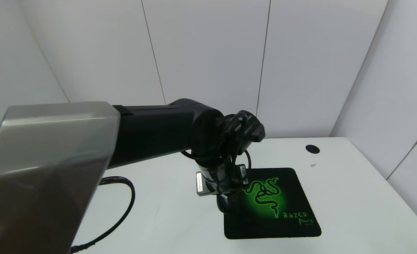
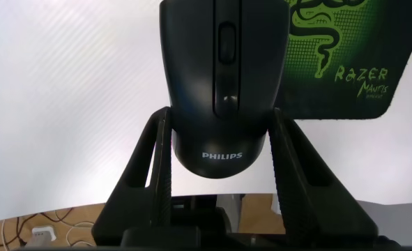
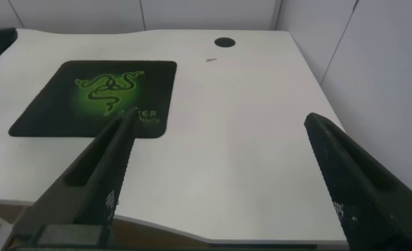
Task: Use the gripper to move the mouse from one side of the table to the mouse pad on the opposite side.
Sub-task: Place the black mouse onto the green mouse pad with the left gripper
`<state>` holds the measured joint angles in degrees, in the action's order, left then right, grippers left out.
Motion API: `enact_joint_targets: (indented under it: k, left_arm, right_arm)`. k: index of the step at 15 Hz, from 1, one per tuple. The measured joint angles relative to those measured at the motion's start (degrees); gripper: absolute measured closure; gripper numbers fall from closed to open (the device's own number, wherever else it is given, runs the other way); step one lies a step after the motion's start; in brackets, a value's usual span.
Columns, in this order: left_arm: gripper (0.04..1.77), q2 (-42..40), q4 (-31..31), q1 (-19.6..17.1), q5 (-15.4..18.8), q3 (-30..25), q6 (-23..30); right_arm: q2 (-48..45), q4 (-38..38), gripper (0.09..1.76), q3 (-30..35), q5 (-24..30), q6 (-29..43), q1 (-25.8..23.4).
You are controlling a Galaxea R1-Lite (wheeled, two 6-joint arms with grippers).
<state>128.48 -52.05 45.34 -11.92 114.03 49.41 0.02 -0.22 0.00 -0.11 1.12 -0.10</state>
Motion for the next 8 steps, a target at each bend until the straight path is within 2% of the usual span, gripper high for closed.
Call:
enact_joint_targets:
  k: [4, 8]
  left_arm:
    - [0.93, 3.4, 3.6, 0.7, -2.1, 0.0, 0.1]
    - [0.93, 6.3, 6.0, 1.7, -2.7, 0.3, 0.1]
  right_arm:
    - [0.0, 0.0, 0.14, 0.0, 0.0, 0.0, 0.0]
    - [0.0, 0.0, 0.14, 0.0, 0.0, 0.0, 0.0]
